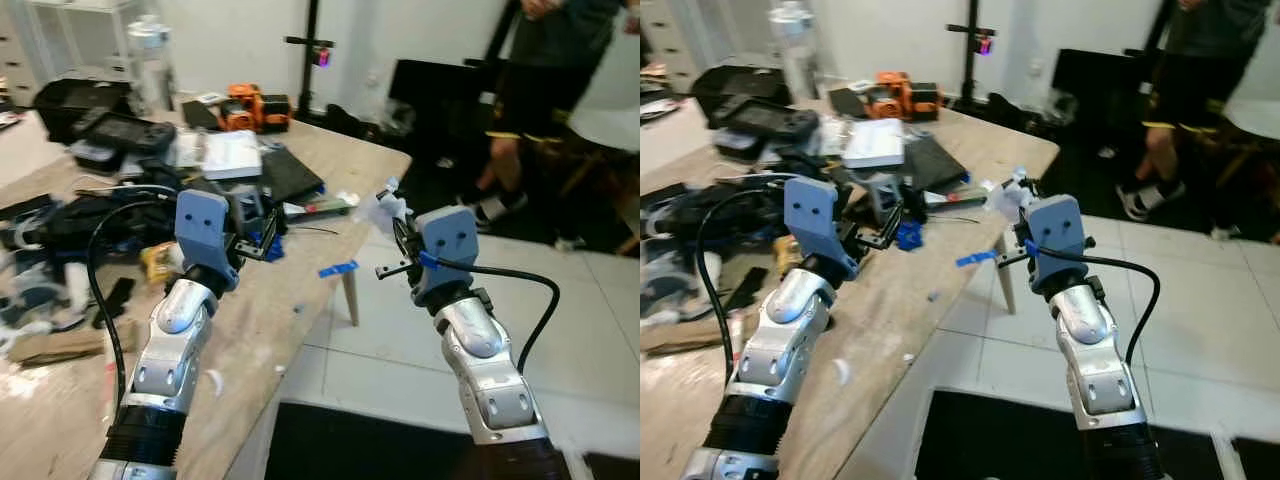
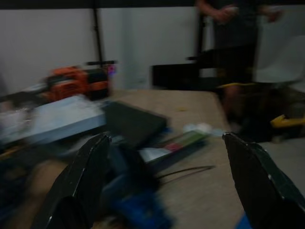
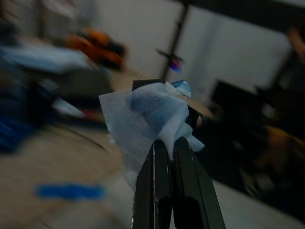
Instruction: Picking trash to rubbish bin
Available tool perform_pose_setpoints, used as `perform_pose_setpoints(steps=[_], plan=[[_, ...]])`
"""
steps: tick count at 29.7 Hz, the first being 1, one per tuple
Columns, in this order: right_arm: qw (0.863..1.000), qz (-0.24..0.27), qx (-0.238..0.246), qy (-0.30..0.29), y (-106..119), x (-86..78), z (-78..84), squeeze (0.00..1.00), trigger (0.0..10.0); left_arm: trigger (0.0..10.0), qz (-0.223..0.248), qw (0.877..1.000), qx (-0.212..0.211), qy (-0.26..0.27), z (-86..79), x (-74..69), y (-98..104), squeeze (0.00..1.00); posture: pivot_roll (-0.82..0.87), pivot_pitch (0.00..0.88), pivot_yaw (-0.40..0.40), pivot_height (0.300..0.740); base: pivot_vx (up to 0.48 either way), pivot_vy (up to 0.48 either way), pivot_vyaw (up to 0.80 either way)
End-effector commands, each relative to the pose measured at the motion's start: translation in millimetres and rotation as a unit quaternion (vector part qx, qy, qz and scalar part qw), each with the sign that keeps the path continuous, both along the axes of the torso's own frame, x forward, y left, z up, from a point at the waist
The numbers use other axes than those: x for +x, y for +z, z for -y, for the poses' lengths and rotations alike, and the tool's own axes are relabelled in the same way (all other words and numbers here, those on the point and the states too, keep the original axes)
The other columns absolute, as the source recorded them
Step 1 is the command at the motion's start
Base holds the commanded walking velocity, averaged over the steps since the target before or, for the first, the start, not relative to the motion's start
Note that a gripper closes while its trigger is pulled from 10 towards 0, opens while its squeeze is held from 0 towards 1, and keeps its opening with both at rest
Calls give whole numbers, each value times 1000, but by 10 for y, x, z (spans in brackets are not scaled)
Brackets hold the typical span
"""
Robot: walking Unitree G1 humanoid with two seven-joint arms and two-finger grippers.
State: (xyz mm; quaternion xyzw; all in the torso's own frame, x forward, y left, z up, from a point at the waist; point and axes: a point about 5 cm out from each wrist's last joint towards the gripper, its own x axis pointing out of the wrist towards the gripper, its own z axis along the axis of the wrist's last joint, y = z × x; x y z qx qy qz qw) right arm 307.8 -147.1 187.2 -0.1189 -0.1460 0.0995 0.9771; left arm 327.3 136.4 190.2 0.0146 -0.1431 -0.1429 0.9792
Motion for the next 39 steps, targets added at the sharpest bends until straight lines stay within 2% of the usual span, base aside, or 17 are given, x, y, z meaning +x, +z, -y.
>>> perform_pose_setpoints(steps=[1,16,29,35,39], plan=[[1000,12,0,0,31,-11,0,0,10000,10000,-4,1000,-4,-6,5,-22,-28,0,-101,103,-1,740,0,0,-800],[1000,11,5,0,0,-13,-24,0,10000,10000,-10,1000,3,-1,17,-29,-67,0,-93,97,6,740,0,0,-800],[1000,23,3,2,83,11,-22,0,10000,10000,-5,1000,1,-10,42,3,-14,0,-102,83,9,740,0,0,-800],[1000,21,2,2,44,8,-30,0,10000,10000,-11,1000,-6,-4,23,10,-41,0,-104,84,11,740,0,0,-800],[1000,23,4,3,78,-9,-33,0,10000,10000,-7,1000,3,-6,35,1,-19,0,-100,91,8,740,0,0,-800]])
